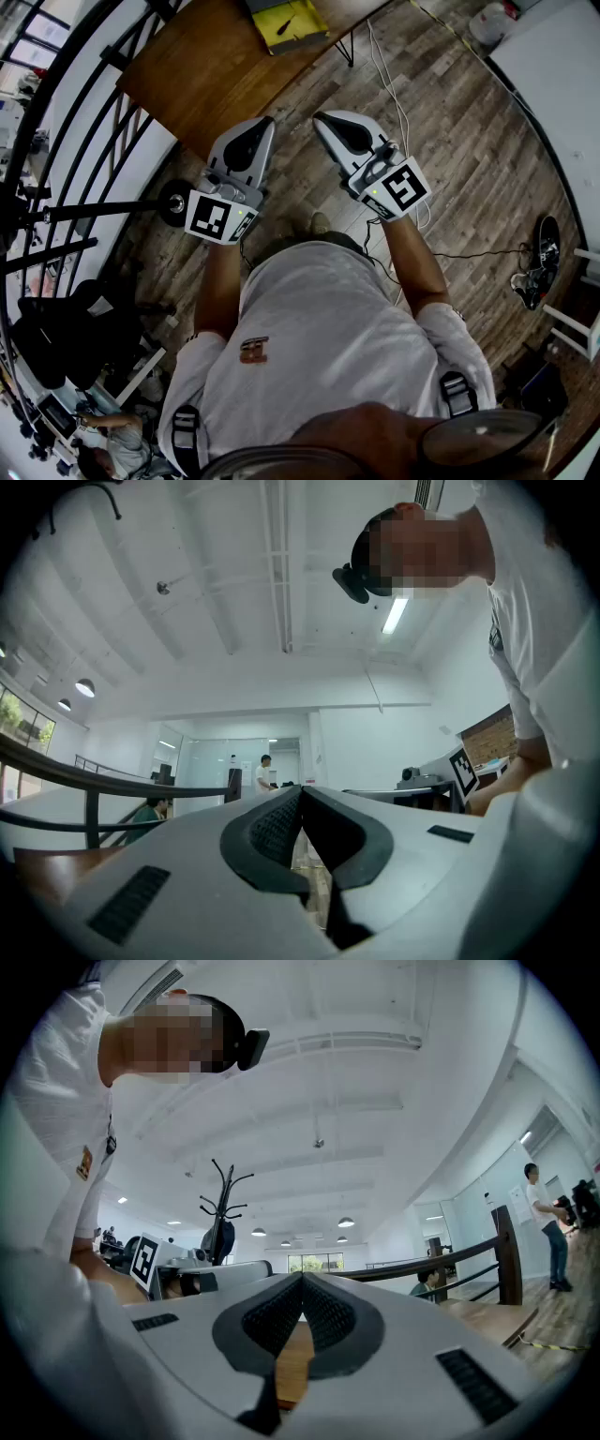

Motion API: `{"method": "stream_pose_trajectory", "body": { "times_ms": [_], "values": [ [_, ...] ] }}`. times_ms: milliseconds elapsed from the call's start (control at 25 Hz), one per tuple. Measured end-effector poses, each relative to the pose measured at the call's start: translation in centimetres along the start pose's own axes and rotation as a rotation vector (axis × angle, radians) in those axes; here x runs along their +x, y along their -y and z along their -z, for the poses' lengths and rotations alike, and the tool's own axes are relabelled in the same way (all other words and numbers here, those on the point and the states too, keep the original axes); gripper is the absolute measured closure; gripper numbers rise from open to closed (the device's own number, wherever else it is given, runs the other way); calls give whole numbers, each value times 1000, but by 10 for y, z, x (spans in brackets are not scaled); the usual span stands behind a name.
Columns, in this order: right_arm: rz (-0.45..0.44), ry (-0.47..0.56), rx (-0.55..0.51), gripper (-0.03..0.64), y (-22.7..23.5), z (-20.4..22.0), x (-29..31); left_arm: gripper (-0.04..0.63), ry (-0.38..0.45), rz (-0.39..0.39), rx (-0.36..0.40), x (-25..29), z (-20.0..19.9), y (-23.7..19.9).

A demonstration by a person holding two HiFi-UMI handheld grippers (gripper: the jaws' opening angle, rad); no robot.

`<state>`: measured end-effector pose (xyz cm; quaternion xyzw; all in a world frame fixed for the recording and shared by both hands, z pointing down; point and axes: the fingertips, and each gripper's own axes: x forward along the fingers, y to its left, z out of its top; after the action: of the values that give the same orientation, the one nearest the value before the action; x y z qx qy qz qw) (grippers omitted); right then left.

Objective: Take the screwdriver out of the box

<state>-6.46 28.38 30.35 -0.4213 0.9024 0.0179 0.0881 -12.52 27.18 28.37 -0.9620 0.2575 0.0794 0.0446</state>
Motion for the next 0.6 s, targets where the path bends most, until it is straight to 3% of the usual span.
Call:
{"method": "stream_pose_trajectory", "body": {
  "times_ms": [600],
  "values": [
    [-28,10,-1,584,25,-9,-7,577,-10,-26,-2,21,7,-2]
  ]
}}
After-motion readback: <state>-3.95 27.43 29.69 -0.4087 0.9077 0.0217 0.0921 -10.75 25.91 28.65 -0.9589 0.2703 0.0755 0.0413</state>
